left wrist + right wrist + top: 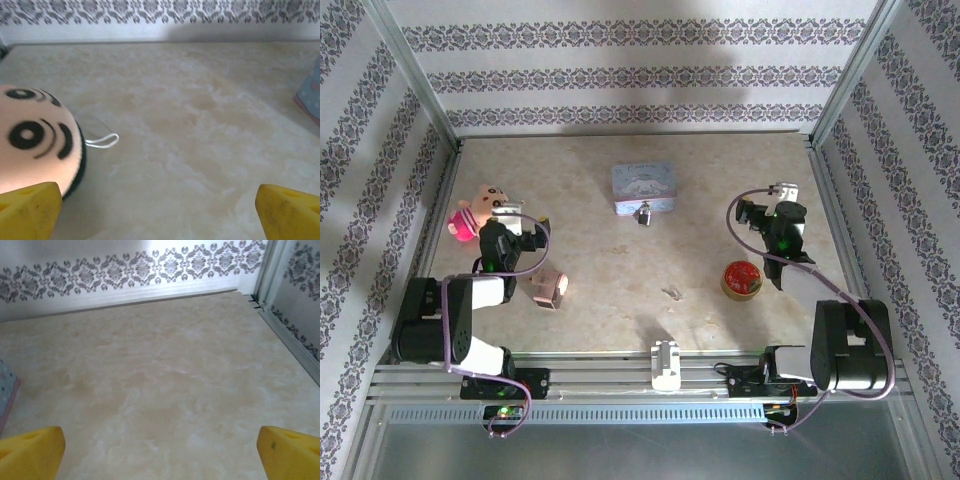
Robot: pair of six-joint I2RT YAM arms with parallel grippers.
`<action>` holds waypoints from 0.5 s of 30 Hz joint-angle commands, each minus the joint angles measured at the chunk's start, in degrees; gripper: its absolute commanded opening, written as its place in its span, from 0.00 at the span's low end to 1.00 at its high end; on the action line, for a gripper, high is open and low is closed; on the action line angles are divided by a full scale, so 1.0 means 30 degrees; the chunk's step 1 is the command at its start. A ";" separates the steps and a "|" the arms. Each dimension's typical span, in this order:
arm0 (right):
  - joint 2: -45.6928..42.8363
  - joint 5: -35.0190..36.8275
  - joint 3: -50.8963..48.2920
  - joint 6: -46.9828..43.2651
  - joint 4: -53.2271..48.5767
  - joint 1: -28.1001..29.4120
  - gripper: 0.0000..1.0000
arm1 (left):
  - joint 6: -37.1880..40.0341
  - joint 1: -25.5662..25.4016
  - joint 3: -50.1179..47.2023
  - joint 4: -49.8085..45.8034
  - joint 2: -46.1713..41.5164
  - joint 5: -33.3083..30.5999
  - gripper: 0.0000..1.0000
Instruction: Unlock the padlock with the key
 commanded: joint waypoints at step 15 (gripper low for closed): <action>-0.3443 0.5817 0.3238 0.4206 -1.3981 0.7422 0.98 | -0.5775 -0.1981 0.1026 -0.5897 -0.6949 0.0109 0.99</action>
